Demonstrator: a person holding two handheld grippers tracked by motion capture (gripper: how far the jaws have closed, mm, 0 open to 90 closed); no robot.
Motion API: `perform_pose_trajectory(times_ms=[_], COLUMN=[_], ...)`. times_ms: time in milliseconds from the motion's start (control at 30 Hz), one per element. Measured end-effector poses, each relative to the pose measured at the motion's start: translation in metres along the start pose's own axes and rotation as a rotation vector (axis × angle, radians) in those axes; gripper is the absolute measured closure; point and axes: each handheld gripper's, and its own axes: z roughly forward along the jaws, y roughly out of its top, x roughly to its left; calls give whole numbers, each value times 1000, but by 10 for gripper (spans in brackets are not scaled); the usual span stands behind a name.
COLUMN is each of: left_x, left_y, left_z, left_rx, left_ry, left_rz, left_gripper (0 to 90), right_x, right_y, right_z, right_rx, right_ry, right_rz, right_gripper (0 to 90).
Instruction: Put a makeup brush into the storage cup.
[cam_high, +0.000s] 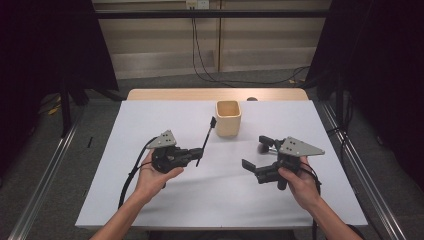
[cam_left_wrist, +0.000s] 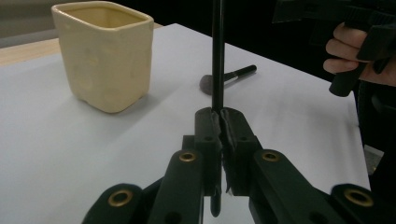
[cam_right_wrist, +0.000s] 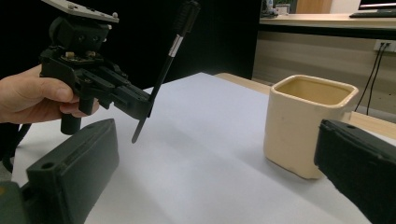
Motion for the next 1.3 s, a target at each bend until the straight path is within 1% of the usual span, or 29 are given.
perform_pose_trajectory(times_ms=[133,233,267,300,367,433,467,533,567,633,700,767,833,933,967,1033,1067,1100,1167,1200,1300], left_x=[-3,-5,-6,-6,-8,-9,-10,-11,-12,-13,-14,-15,-15,-15,-15,-15,-14,-14,-14,-14,-14], left_y=[3,5,6,7,8,9,8,7,6,5,6,6,7,7,7,7,6,6,5,5,3], left_z=[1,2,3,5,9,14,16,21,23,25,25,25,24,23,23,23,24,24,25,24,22], left_rx=[-3,-8,-12,-10,2,6,7,6,5,2,-2,-10,-17,-26,-28,-25,-21,-22,-17,-18,-22], left_ry=[0,-4,-8,-11,-15,-23,-24,-36,-38,-46,-48,-50,-50,-55,-58,-54,-55,-56,-57,-59,-54], left_rz=[7,8,7,8,22,23,27,21,19,18,21,19,18,15,10,14,15,15,20,20,14], left_gripper=[857,857,857,857,857,857,857,857,857,857,857,857,857,857,857,857,857,857,857,857,857], right_x=[1,2,3,4,5,5,5,6,6,7,7,8,8,8,9,10,10,11,12,12,11], right_y=[3,7,8,9,10,10,10,11,12,13,14,15,16,17,18,19,20,20,22,22,23], right_z=[6,11,13,15,20,25,27,30,35,36,40,43,46,52,55,60,63,66,71,73,76], right_rx=[1,7,11,11,17,29,30,27,31,31,45,39,41,45,47,57,60,64,72,72,64], right_ry=[6,16,12,16,35,39,52,50,58,52,66,69,78,86,78,80,85,91,99,96,107], right_rz=[23,19,18,18,13,18,14,3,16,12,25,25,38,44,45,53,53,46,47,48,56], right_gripper=[8,10,13,14,8,7,4,0,0,0,0,0,0,0,0,26,23,47,121,155,255])
